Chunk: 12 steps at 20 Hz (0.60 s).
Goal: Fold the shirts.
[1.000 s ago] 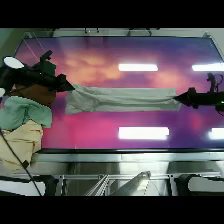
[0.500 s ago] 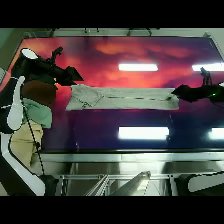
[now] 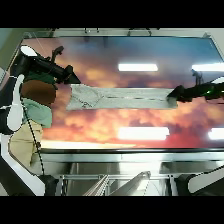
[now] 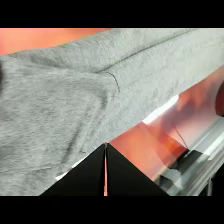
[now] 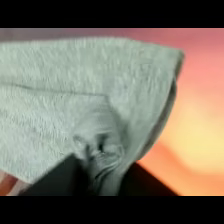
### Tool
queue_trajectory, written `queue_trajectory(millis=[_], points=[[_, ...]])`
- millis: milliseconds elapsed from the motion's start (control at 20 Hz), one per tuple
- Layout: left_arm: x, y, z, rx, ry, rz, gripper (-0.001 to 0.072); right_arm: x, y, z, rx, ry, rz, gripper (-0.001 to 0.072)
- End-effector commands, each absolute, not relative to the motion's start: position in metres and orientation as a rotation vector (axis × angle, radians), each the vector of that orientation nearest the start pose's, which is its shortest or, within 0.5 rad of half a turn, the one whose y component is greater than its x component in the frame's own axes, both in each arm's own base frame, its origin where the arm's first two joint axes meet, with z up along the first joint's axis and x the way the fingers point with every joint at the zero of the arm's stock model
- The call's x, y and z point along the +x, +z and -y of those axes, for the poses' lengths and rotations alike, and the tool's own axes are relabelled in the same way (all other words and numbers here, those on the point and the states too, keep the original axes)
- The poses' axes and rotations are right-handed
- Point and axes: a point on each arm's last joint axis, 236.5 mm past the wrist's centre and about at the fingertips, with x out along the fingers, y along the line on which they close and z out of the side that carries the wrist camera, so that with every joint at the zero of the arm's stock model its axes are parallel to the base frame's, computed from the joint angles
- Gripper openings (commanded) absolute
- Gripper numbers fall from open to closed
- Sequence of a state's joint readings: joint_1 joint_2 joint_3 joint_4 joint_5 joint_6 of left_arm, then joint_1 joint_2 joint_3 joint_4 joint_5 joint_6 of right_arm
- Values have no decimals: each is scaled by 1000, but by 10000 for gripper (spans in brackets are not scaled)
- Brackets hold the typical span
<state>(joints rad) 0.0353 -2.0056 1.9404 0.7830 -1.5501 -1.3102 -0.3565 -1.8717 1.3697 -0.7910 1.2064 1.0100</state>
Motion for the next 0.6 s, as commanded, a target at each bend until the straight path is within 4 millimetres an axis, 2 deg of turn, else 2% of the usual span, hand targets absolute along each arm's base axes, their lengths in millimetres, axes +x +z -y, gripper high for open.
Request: queue_trajectory(millis=[0, 100, 200, 400, 550], points=[[468, 11, 198, -495, -892, -1412, 1, 459, -96, -31, 683, 563, -1259, 21], [466, 14, 230, -479, -929, -1386, 1, 468, -73, -32, 720, 603, -1206, 21], [463, 6, 264, -443, -946, -1373, 1, 463, -45, -28, 708, 663, -1198, 21], [465, -40, 342, -446, -903, -1351, -1, 443, 24, -27, 700, 770, -1164, 21], [463, -75, 395, -459, -880, -1369, -2, 432, 90, -58, 751, 944, -1054, 21]])
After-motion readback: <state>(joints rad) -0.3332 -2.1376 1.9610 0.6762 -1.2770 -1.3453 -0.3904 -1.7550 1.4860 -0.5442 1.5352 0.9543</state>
